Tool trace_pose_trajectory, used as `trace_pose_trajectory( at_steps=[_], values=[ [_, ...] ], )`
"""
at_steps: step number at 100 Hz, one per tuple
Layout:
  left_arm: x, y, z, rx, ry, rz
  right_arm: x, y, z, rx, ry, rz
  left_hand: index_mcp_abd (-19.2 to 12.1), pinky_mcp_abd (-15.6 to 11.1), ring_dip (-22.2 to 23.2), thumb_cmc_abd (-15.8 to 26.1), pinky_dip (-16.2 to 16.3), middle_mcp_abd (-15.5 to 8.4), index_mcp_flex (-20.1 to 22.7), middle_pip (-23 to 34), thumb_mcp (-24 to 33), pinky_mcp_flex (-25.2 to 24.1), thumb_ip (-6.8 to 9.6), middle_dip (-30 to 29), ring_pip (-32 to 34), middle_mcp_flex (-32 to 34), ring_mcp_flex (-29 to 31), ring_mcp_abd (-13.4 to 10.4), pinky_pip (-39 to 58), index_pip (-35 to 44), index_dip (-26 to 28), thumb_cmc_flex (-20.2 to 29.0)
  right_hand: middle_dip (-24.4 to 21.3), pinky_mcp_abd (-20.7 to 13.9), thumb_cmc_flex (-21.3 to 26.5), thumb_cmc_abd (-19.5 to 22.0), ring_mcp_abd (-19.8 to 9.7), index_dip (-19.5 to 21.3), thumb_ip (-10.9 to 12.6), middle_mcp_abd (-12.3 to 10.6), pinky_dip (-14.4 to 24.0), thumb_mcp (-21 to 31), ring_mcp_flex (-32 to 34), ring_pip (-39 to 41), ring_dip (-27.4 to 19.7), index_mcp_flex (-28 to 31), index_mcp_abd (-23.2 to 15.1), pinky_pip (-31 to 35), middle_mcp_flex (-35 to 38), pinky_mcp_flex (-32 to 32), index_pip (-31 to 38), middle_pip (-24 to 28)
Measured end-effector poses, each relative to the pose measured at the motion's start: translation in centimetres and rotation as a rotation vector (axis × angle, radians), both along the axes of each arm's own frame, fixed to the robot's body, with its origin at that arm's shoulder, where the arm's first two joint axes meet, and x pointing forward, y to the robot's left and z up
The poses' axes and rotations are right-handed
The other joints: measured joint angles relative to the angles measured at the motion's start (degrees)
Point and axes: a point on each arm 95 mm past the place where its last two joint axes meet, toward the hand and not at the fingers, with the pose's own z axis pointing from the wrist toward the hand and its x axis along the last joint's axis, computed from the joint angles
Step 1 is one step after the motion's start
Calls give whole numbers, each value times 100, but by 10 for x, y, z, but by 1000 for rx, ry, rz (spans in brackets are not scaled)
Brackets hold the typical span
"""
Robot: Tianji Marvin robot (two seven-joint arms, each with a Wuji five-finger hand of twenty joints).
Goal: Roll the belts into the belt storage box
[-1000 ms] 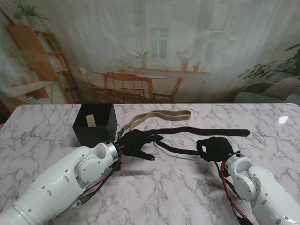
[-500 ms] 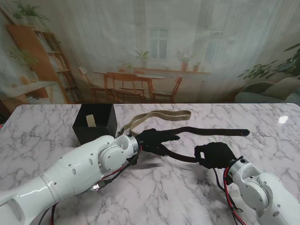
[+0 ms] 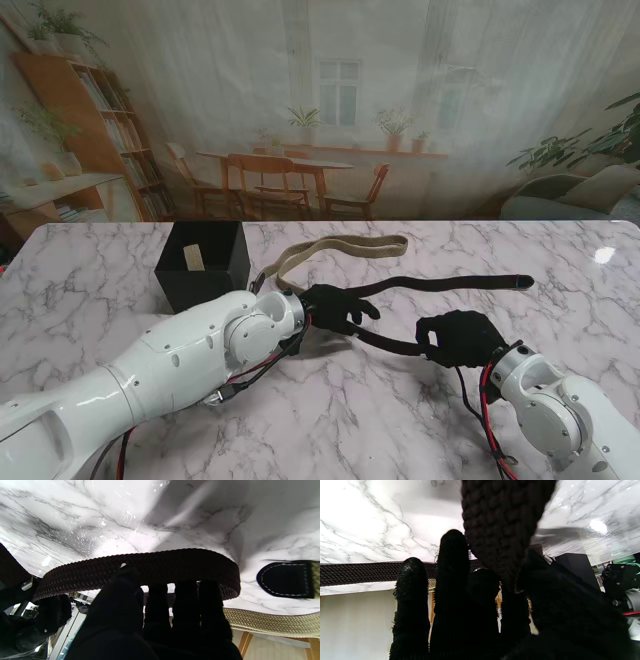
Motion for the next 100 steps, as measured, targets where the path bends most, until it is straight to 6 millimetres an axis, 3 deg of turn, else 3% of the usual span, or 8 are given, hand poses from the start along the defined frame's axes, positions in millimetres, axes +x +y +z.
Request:
trace_pose_trajectory(
  at_steps=[10,22,42,64,100],
  values=[
    [-1,-5,-5,-7,9,9,-1,-1,-1,8,7,-6,13,79,442,23,156,31,640,-348,0,304,0,661,370,826,358,6,355,842,522,229,4,6,10,-1,2,0,0,5,0,0,0,4,28,0,6,1,0,0,0,4],
    [-2,-9,-8,-10,21,8,-2,-3,-1,27,13,-16,8,208,810,23,367,77,1102,-397,0,355,0,1270,907,1042,424,87,621,1814,780,327,13,7,16,-2,4,1,0,7,0,0,0,6,48,0,10,11,0,0,0,13],
    [-5,-9,-3,-23,-18,-5,-4,-5,-1,29,11,-21,-8,290,1169,-76,581,152,1082,-260,0,75,0,1945,1078,1040,397,186,639,2223,920,365,47,10,17,-2,44,15,0,48,0,0,0,7,48,0,12,13,0,0,0,16],
    [-24,-1,14,61,-37,-87,-3,-3,-3,19,33,-13,-12,343,1256,-79,642,188,1079,-197,0,30,0,2039,1157,1037,331,211,643,2272,925,367,47,14,20,-4,52,22,0,54,0,0,0,7,48,-4,11,13,0,-4,0,16],
    [-57,44,36,154,-180,-168,-12,25,-19,26,97,80,-154,338,1260,-79,644,121,1070,-111,0,149,0,2118,1157,1042,346,136,643,2154,925,228,-27,15,77,61,64,27,0,57,43,-67,0,7,48,-138,-11,35,0,-214,-170,16]
  ],
)
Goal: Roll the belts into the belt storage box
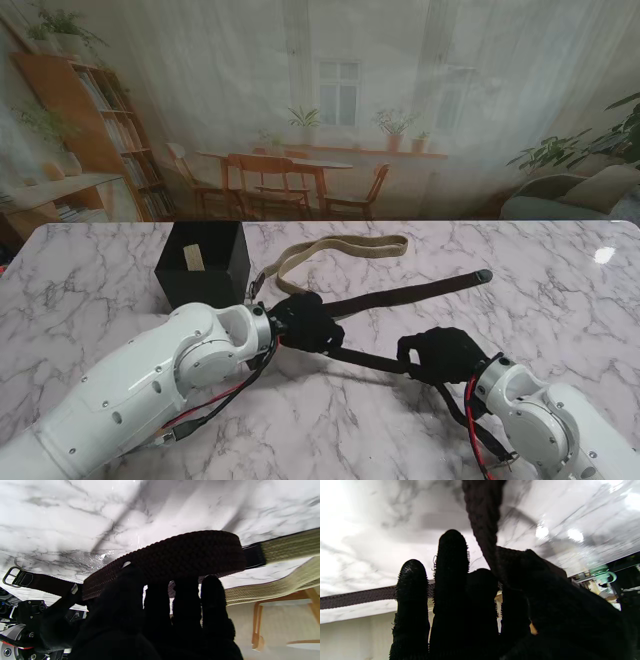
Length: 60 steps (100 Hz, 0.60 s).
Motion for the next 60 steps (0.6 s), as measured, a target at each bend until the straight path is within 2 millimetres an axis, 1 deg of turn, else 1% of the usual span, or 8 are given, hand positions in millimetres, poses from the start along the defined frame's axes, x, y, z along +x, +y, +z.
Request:
trace_pose_trajectory(
  at_steps=[18,25,31,37,42,46,49,60],
  values=[
    [-13,25,-7,15,3,21,1,20,-8,-8,44,65,-48,0,57,0,2,0,0,22,-1,21,0,61,4,66,31,-1,0,-1,0,-25,-66,0,1,17,2,-95,0,0,12,0,-5,-30,0,-1,0,21,0,-33,-50,0],
    [-16,31,-12,37,10,25,2,26,-11,-8,52,81,-48,0,57,-6,3,0,0,54,59,52,0,67,6,66,72,4,0,-1,30,-31,-263,0,1,48,2,-388,0,0,61,0,-16,-50,-79,-1,0,21,0,-107,-81,-84],
    [-18,34,-16,47,17,27,2,29,-13,-16,54,88,-48,0,58,-78,3,0,3,55,100,60,0,67,9,66,72,5,0,33,61,-31,-463,0,-21,126,18,-674,14,1,82,4,-287,-204,-141,-127,0,23,-164,-258,-200,-355],
    [-19,36,-20,55,25,30,2,30,-15,-36,44,89,-48,0,59,-127,4,16,36,57,132,62,0,69,45,66,72,18,0,70,63,-31,-600,-2,-336,202,38,-926,39,14,186,81,-502,-215,-212,-215,-1,70,-385,-385,-324,-504],
    [-19,37,-24,63,31,34,2,29,-16,-52,25,85,-48,0,66,-150,4,34,63,61,132,66,0,71,49,67,72,35,0,70,63,-32,-656,-2,-966,198,105,-941,215,88,309,180,-748,-216,-222,-237,108,87,-637,-510,-907,-572],
    [-20,38,-27,68,36,39,2,28,-16,-58,10,79,-48,0,67,-187,4,35,70,61,183,72,0,72,50,68,72,35,0,72,63,-32,-665,-2,-1503,374,159,-555,566,152,448,225,-1026,-212,-223,-290,268,93,-888,-631,-1443,-613],
    [-20,39,-29,72,39,43,2,27,-16,-59,0,72,-47,0,67,-189,4,40,71,61,197,76,0,72,51,68,72,35,0,74,64,-32,-665,-3,-1795,474,187,-376,702,152,534,226,-1240,-207,-223,-481,366,96,-1139,-743,-1814,-613],
    [-20,41,-32,80,44,55,-2,20,-15,-48,-33,41,-46,0,67,-241,4,50,116,61,223,117,0,72,51,77,72,35,0,85,65,-33,-578,-15,-2567,520,265,-296,792,222,841,-209,-2287,151,-162,-1005,497,101,-2305,-1259,-2396,-628]
  ],
)
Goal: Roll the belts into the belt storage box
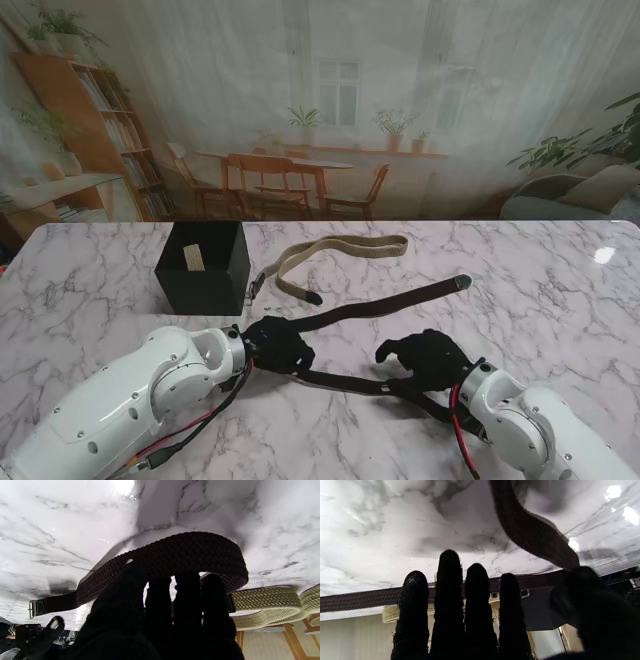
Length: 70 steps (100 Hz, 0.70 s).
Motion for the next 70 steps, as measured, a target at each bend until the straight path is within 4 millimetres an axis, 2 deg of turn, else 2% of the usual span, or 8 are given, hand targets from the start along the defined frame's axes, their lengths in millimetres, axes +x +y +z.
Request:
trace_pose_trajectory(
  at_steps=[10,17,29,32,47,59,65,70],
  values=[
    [-1,1,-2,-1,5,9,-8,-8,5,-77,-62,-8,0,0,0,-10,0,1,7,0,2,17,0,0,1,4,1,1,0,0,0,-2,101,-85,-351,132,19,0,26,142,236,-710,-916,405,46,-98,0,-7,-1109,-459,-371,-77],
    [-3,2,-4,1,5,12,-15,-12,9,-148,-104,-19,0,-1,0,-12,0,2,8,0,5,25,0,1,1,4,2,1,0,0,0,-2,80,-136,-418,174,24,0,26,257,361,-1211,-1252,413,46,-148,0,-30,-1609,-682,-596,-281],
    [-4,5,-5,3,-6,18,-24,-18,11,-182,-105,-58,0,-4,0,-54,0,5,22,0,81,37,0,1,1,55,9,1,0,0,0,-59,-204,-143,-418,165,41,0,31,362,515,-1244,-1511,405,46,-149,65,-65,-2057,-827,-735,-742],
    [-4,6,-5,2,-10,21,-25,-19,11,-198,-108,-63,1,-4,0,-57,0,5,25,0,88,56,0,1,1,62,67,-6,0,0,0,-59,-300,-143,-418,16,41,20,60,376,568,-1251,-1511,405,46,-133,67,-75,-2066,-838,-735,-826],
    [-6,9,-4,-1,-18,31,-30,-22,6,-260,-114,-67,1,-4,0,-68,0,9,27,0,126,60,0,1,1,62,67,-6,1,1,0,-60,-738,-143,-396,-296,42,731,121,433,679,-1092,-1511,384,46,213,67,-127,-2073,-852,-107,-1147],
    [-7,9,-5,1,-20,32,-32,-20,2,-265,-88,-67,2,-4,0,-68,0,9,27,0,128,60,0,1,1,62,67,-6,1,1,0,-60,-932,-145,-100,-452,42,898,138,434,718,-1100,-1511,380,37,379,67,-130,-2058,-852,129,-1273],
    [-7,10,-5,1,-22,35,-33,-17,-2,-271,-76,-62,2,-5,0,-68,0,9,27,0,128,60,0,1,1,62,67,-6,1,1,0,-60,-1046,-130,477,-508,24,1063,200,431,769,-1115,-1467,376,30,583,66,-133,-1941,-820,401,-1287],
    [-7,10,-5,2,-26,37,-33,-14,-6,-278,-73,-57,2,-5,0,-68,0,9,27,0,129,62,0,1,1,62,67,-6,1,1,0,-61,-1146,-122,1115,-498,-55,1181,326,368,773,-1592,-1222,375,29,676,-67,-133,-1711,-746,637,-1287]
  ],
)
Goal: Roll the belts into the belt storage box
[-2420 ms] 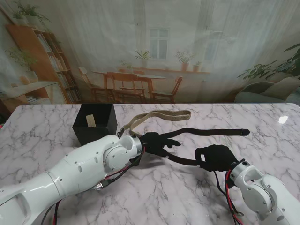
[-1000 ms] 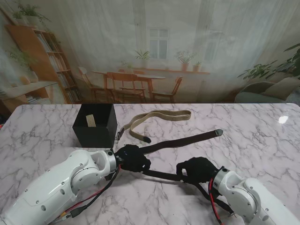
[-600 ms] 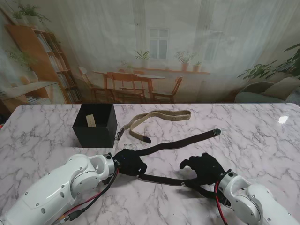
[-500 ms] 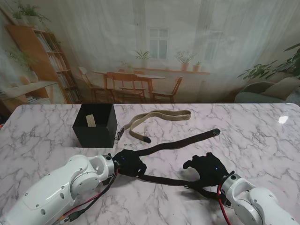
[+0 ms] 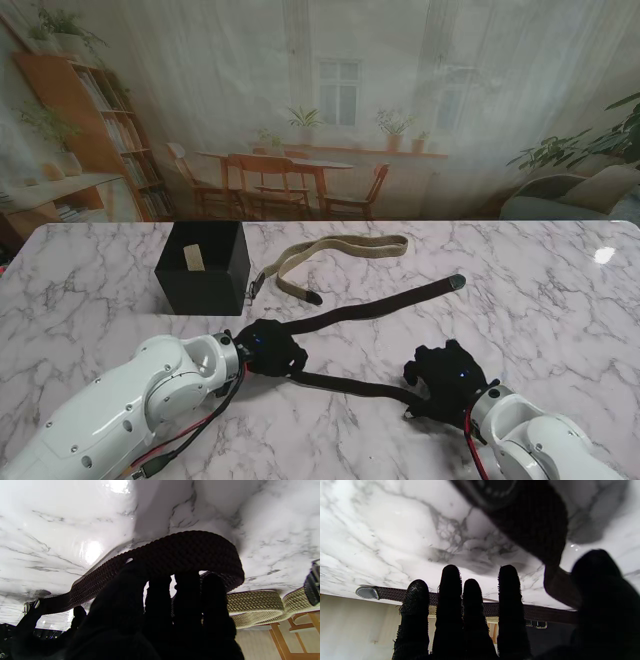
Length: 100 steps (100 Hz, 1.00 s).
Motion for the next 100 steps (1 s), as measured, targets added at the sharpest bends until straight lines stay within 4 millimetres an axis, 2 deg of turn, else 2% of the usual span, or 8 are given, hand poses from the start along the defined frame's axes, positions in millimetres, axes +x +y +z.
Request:
trace_pose_trajectory(
  at_steps=[5,7,14,23,55,64,77,100],
  values=[
    [0,1,1,1,-4,3,0,2,-4,-10,-4,2,0,-1,0,0,0,0,0,0,0,1,0,0,0,0,0,0,0,0,0,0,-23,20,629,3,-25,44,17,-204,0,-213,285,-4,-46,52,-150,0,501,65,529,0],
    [-1,2,1,1,-6,5,0,3,-4,-11,-8,0,0,-1,0,0,0,0,0,0,1,2,0,0,0,0,0,0,0,0,0,0,-60,65,674,-8,-50,-74,-4,-330,0,165,484,-4,-75,12,-218,0,816,88,721,0],
    [-1,5,3,5,-18,11,1,4,-6,-9,-9,-9,0,-33,0,0,0,-16,0,0,1,9,0,0,0,0,0,-13,0,0,0,-10,-31,170,663,-289,-96,-467,-589,-442,0,1832,1014,-5,-89,-128,-505,0,1718,165,1098,20],
    [-4,13,6,26,-45,19,2,5,-6,25,7,-22,0,-39,0,0,0,-22,0,0,1,12,0,0,0,1,0,-15,73,0,0,-16,137,225,890,-351,-241,-670,-850,-894,27,2505,1602,31,-74,-128,-800,2,2943,369,1386,14],
    [-32,36,14,56,-79,24,5,11,-3,55,-8,20,-10,-18,0,40,48,-56,-6,15,74,16,0,0,47,4,8,-33,292,-91,0,-227,361,227,1035,-424,-300,-810,-1004,-1017,113,2524,2055,614,259,295,-1032,245,3380,701,1425,204],
    [-42,41,13,70,-75,22,5,12,-1,57,-14,25,-10,16,47,107,74,-56,-6,463,72,101,0,-78,174,72,149,-43,445,-230,-3,-374,415,227,1036,-426,-300,-812,-1010,-1017,113,2524,2055,617,290,355,-1076,251,3381,718,1425,265],
    [-55,50,9,113,-52,35,6,11,0,55,-22,22,101,99,146,270,199,-53,193,1091,-512,188,0,-752,558,72,303,-20,654,-291,-74,-505,430,227,1045,-428,-300,-812,-1038,-1006,113,2526,2055,619,291,358,-1079,251,3382,726,1425,340],
    [-64,66,6,214,-18,67,7,4,-3,43,-34,-11,295,280,191,838,202,-45,276,702,-1170,-98,0,-1604,782,-254,209,130,631,-943,-143,-1104,484,225,1101,-436,-300,-812,-1068,-983,114,2501,2061,749,300,419,-1146,252,3388,727,1425,410]
  ],
)
